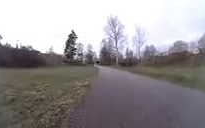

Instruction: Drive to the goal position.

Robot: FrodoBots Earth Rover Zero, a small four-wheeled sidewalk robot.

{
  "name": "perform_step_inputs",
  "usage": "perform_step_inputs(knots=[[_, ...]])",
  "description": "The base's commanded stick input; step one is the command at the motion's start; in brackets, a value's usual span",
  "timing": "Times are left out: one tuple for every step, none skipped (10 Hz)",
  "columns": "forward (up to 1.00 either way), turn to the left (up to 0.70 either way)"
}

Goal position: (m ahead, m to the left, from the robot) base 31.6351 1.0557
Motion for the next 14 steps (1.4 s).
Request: perform_step_inputs(knots=[[0.7, 0.0], [0.7, 0.0], [0.7, -0.03], [0.7, -0.16], [0.7, -0.27], [0.7, -0.19], [0.7, -0.07], [0.7, 0.0], [0.7, 0.0], [0.7, 0.0], [0.7, 0.0], [0.7, 0.0], [0.7, 0.0], [0.7, 0.0]])
